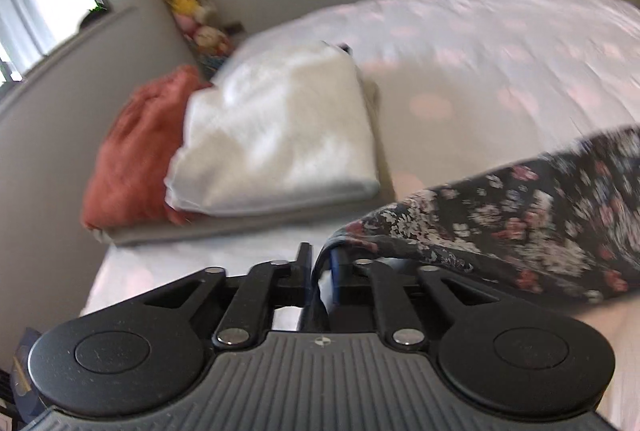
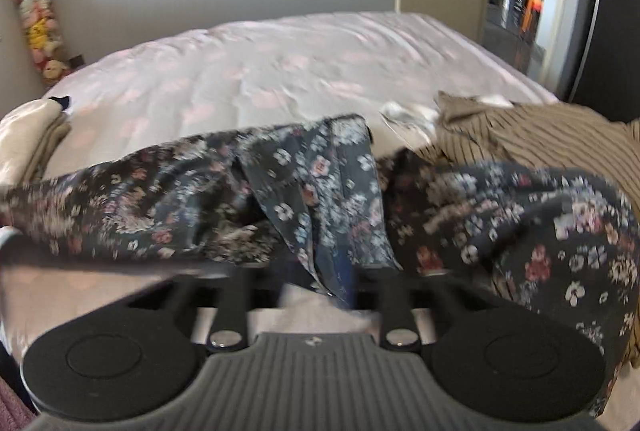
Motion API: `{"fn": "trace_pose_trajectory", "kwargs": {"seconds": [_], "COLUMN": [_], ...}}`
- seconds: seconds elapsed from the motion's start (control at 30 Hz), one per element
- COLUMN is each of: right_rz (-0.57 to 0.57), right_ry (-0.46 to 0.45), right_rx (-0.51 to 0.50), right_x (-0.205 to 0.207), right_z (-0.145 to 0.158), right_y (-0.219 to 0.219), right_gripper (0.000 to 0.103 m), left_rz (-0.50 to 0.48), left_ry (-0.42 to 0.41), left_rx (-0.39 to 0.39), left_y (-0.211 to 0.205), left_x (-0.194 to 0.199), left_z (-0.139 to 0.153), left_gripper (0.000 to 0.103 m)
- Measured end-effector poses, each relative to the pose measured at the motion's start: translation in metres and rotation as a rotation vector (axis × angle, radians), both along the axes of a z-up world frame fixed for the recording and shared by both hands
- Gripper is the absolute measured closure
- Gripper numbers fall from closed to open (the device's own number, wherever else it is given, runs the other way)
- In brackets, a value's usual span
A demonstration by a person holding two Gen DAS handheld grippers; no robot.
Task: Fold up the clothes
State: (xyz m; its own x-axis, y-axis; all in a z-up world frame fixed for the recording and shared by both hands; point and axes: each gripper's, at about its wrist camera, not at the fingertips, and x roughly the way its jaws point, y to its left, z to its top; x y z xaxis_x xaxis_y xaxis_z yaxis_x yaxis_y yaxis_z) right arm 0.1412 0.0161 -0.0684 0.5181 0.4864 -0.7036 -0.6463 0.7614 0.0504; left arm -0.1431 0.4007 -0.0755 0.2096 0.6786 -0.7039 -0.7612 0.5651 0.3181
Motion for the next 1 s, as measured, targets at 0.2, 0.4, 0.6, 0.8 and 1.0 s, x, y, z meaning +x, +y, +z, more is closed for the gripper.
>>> {"fn": "trace_pose_trajectory", "kwargs": {"seconds": [0.2,0.4,0.6,0.8,1.0], "right_rz": [-0.073,-0.169,-0.156,0.028,0.262], "right_ry": [0.095,0.211,0.326,0.174,0.014], "right_rx": [-0.066,-0.074,0.006,0.065,0.039], "right_x": [0.043,0.075,0.084,0.020,-0.075], "right_z": [-0.033,-0.060,-0.072,-0.036,-0.009], "right_y": [0.007,0.000,-0.007,0.019,0.062], "right_gripper": [0.043,0.041,0.082,0.090,0.091], "left_rz": [-0.117,-0.226,-0.308,-0.347,-0.374], "left_ry": [-0.020,-0.091,-0.182,-0.235,-0.281], "left_rx": [-0.021,-0.061,-0.173,-0.261,-0.306], "left_y": [0.004,-0.036,-0.074,-0.103,-0.123], "left_x": [0.019,0.044,0.066,0.080,0.078], "left_z": [0.007,0.010,0.006,0.002,0.010], "left_gripper": [0.062,0.057,0.056,0.056,0.056]}}
